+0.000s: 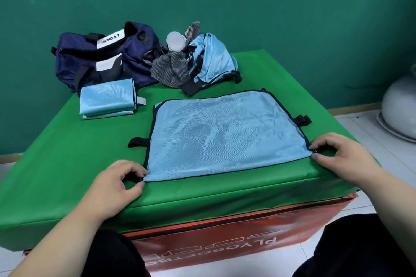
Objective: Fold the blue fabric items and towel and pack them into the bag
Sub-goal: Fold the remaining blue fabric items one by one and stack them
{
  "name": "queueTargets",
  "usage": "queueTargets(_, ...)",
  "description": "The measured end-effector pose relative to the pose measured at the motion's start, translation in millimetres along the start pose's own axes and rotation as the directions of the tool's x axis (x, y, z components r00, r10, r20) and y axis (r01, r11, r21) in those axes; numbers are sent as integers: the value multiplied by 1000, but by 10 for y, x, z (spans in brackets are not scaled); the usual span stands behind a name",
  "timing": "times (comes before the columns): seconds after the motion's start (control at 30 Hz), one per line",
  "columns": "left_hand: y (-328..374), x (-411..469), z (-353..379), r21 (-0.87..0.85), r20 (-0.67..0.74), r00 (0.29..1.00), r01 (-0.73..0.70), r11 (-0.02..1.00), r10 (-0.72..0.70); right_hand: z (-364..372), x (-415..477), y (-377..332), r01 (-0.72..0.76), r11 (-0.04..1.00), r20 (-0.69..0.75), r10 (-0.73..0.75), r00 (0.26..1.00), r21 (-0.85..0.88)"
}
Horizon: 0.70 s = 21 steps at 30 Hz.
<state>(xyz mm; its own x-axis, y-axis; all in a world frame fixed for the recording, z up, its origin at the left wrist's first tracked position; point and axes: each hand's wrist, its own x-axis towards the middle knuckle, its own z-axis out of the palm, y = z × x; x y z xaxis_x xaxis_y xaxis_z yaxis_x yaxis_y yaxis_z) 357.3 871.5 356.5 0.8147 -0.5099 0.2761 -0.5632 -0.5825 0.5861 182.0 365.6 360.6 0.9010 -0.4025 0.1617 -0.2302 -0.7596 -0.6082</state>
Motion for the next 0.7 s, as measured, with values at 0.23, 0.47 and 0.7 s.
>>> queueTargets(0.23, -34, -4, -3, 23, 6, 1000, 13, 1000, -13, 14, -13, -1, 15, 1000, -14, -15, 1000, -16)
queueTargets(0.47, -19, -4, 39, 65, -17, 1000, 0, 998, 2, 53, -1, 1, 6, 999, -51, -8, 999, -41)
queueTargets(0.7, -47, 0, 37, 63, -17, 1000, 8, 998, -7, 78, 17, -16, 2, 997, -60, -7, 998, -76)
